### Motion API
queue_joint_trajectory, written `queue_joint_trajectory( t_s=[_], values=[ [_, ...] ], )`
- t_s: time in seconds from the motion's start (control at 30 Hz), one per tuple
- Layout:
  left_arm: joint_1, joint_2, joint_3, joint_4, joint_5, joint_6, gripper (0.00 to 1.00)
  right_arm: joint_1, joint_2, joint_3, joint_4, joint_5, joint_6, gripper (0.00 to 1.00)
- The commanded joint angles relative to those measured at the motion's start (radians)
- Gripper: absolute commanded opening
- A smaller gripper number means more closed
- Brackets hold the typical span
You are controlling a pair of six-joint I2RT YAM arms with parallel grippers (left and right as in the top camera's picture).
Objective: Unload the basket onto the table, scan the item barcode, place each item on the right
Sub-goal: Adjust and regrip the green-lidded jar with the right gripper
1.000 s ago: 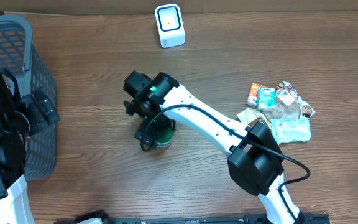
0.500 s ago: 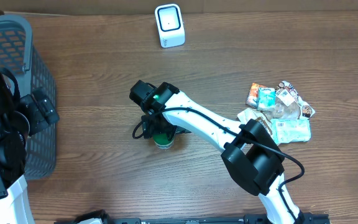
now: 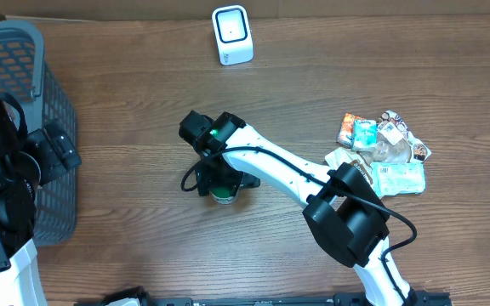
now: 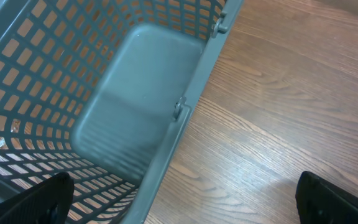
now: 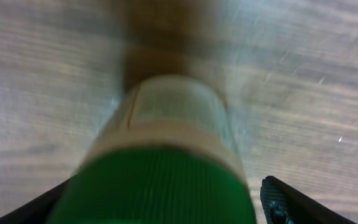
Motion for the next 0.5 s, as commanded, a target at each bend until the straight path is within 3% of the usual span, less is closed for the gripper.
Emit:
queue_joint_trajectory(
  t_s=[0.0,0.27,0.47],
  values=[
    [0.004,-0.002,0.019,0.001,-0.01,-0.021,1.0,0.002,-0.035,0.064,-0.035,-0.053,-0.039,0.87],
    [0.005,-0.002,0.019,0.001,-0.01,-0.021,1.0,0.002,-0.035,0.073,-0.066,0.009,-0.053,0.77],
    [0.004,-0.002,0.019,0.001,-0.01,-0.021,1.0,0.004,-0.034,0.072,-0.059,0.064,-0.053,0.76]
  ],
)
